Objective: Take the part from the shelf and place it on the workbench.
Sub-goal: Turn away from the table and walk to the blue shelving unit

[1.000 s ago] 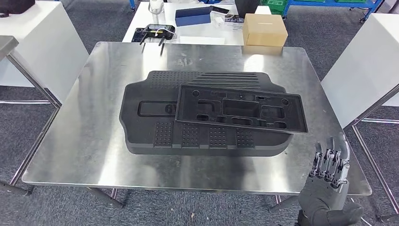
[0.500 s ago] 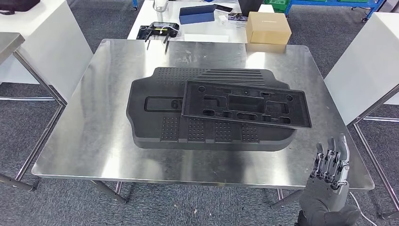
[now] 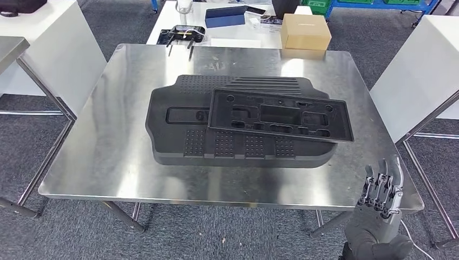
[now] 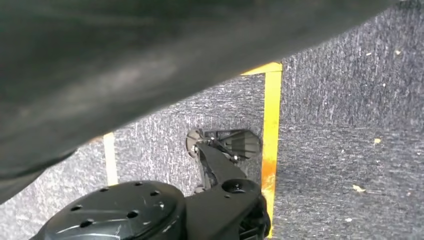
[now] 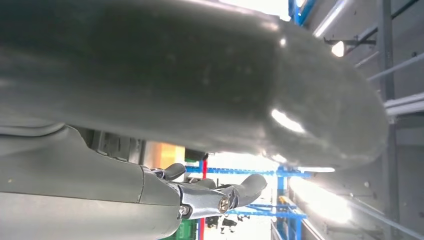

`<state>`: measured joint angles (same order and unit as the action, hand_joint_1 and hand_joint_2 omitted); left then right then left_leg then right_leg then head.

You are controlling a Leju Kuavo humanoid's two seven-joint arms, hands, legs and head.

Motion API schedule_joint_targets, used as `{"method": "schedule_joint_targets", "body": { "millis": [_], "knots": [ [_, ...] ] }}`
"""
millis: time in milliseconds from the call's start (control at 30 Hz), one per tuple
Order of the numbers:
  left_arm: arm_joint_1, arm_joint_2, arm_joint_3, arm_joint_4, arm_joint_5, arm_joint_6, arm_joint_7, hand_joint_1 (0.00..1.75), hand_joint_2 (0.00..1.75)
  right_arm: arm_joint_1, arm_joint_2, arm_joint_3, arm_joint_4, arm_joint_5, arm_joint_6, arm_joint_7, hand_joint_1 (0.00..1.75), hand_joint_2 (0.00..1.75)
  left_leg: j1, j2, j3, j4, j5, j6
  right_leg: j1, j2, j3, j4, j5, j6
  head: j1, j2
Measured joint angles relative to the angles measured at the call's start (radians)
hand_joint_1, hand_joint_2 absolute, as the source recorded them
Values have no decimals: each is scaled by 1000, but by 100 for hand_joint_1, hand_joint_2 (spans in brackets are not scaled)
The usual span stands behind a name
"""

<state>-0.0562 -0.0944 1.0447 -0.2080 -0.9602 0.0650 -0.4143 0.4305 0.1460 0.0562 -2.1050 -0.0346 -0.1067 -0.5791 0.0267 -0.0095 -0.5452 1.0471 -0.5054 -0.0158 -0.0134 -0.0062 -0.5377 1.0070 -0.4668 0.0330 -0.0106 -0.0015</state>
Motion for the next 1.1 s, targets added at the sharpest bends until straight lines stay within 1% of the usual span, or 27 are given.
{"method": "schedule_joint_targets", "body": {
  "millis": [67,100,133,200,267,300,333,367,400,433,467,500,533,600,633,667,733,767,800,833,867,900,933,967,1000,1033,1100],
  "knots": [
    [0,0,2,0,0,-1,0,0,0,0,1,0,0,2,-1,-1,0,0,-9,-1,-11,-2,9,17,-1,1,-8,-1,8,16,2,0],
    [-1,0,3,0,0,-1,0,0,0,1,1,0,0,2,-2,-1,0,0,-11,-1,-16,-4,15,27,-3,2,-16,4,4,20,2,0],
    [-1,0,3,0,0,-1,0,0,0,1,1,0,0,2,-3,-1,0,0,-11,0,-21,-6,22,37,-5,2,-27,21,-10,20,3,0],
    [-2,1,4,0,1,-1,0,0,0,1,1,0,0,2,-4,-1,0,0,-13,2,-37,-8,35,54,-6,3,-71,113,-71,12,7,0],
    [-2,2,4,0,2,-1,-1,0,0,1,1,0,0,3,-7,-1,0,0,-17,3,-56,-8,47,62,-6,4,-116,237,-132,7,9,0],
    [-2,2,5,0,2,-1,-1,0,0,1,1,0,1,4,-8,-1,0,0,-19,4,-66,-8,53,63,-6,4,-123,269,-144,10,9,0],
    [-2,2,5,0,2,-1,-1,0,0,1,1,0,1,5,-9,-2,0,0,-21,4,-74,-8,60,63,-5,4,-109,263,-140,15,9,0],
    [-2,2,5,0,2,-2,-1,0,0,1,1,0,2,6,-10,-2,0,0,-22,4,-82,-8,67,62,-3,4,-77,219,-124,22,9,0],
    [-2,1,5,0,2,-2,-1,0,0,1,1,0,2,6,-10,-2,0,0,-22,4,-89,-8,74,60,-1,4,-28,147,-104,25,10,0],
    [-2,0,5,0,2,-3,-1,0,0,0,1,0,2,6,-10,-2,0,0,-23,3,-95,-8,80,57,4,4,24,70,-87,24,10,0],
    [-2,-1,5,0,2,-3,-1,0,0,0,1,0,2,7,-9,-2,0,0,-24,3,-98,-8,87,52,7,4,59,16,-75,21,9,0],
    [-2,-1,5,0,2,-3,-1,0,0,0,1,0,2,6,-8,-2,0,0,-24,3,-99,-9,93,47,11,5,78,-18,-69,17,8,0],
    [-2,-2,5,0,2,-4,0,0,0,1,1,0,2,5,-7,-1,0,0,-24,4,-99,-11,99,40,14,5,81,-28,-66,11,8,0],
    [-1,-1,5,0,2,-4,0,0,0,2,1,-1,2,3,-3,-1,0,0,-21,4,-100,-14,108,26,10,5,67,-34,-53,-2,8,0],
    [-1,-1,6,0,2,-4,0,0,0,2,2,-1,2,2,-2,-1,0,0,-20,4,-105,-6,96,20,7,4,63,-38,-44,-10,7,0],
    [0,-1,6,0,2,-4,0,0,0,2,2,-1,2,2,-1,-1,0,0,-19,4,-114,18,67,15,2,3,57,-42,-34,-19,6,0],
    [0,0,6,0,2,-4,0,0,0,4,3,-1,3,2,-1,0,0,0,-16,5,-143,125,-29,7,0,0,45,-43,-20,-29,4,0],
    [0,0,6,0,1,-4,0,0,0,4,3,-1,4,3,-1,0,0,0,-13,5,-156,189,-68,2,1,-1,38,-43,-15,-31,4,0],
    [0,-1,6,0,0,-4,0,0,0,5,3,-1,5,4,-1,0,0,0,-10,5,-161,237,-87,-3,2,-2,32,-42,-10,-29,4,0],
    [0,-1,6,0,0,-4,1,0,0,5,3,-1,6,9,-5,1,0,0,-7,5,-150,254,-86,-7,2,-3,25,-41,-5,-27,4,0],
    [0,-1,6,0,-1,-4,1,0,0,5,3,-1,7,18,-12,2,0,0,-2,6,-120,231,-68,-11,0,-4,22,-38,-1,-24,4,0],
    [0,-1,6,0,-1,-4,1,0,0,6,3,-1,8,32,-22,6,0,0,3,6,-72,171,-44,-15,-1,-4,18,-32,1,-21,4,0],
    [-1,-2,6,1,-1,-5,1,0,0,6,3,-1,8,47,-36,9,0,0,7,5,-21,101,-32,-19,-2,-3,12,-25,2,-17,3,0],
    [-1,-3,6,1,-1,-5,2,0,0,6,4,-2,8,61,-48,12,0,0,8,2,17,42,-22,-18,-2,-3,6,-16,3,-12,2,0],
    [-1,-4,6,1,-1,-5,3,0,0,6,4,-2,9,72,-58,15,0,0,7,0,38,4,-21,-16,-1,-3,0,-7,4,-7,3,0],
    [-1,-6,7,1,-2,-6,3,0,0,6,5,-2,9,79,-65,17,0,0,2,-2,40,-7,-24,-10,0,-3,-6,-4,8,2,4,0],
    [-1,-7,8,1,-2,-6,4,0,0,8,6,-2,9,85,-76,18,0,0,-4,-1,25,-10,-11,9,-2,-1,-13,0,13,17,6,0]
  ]
}}
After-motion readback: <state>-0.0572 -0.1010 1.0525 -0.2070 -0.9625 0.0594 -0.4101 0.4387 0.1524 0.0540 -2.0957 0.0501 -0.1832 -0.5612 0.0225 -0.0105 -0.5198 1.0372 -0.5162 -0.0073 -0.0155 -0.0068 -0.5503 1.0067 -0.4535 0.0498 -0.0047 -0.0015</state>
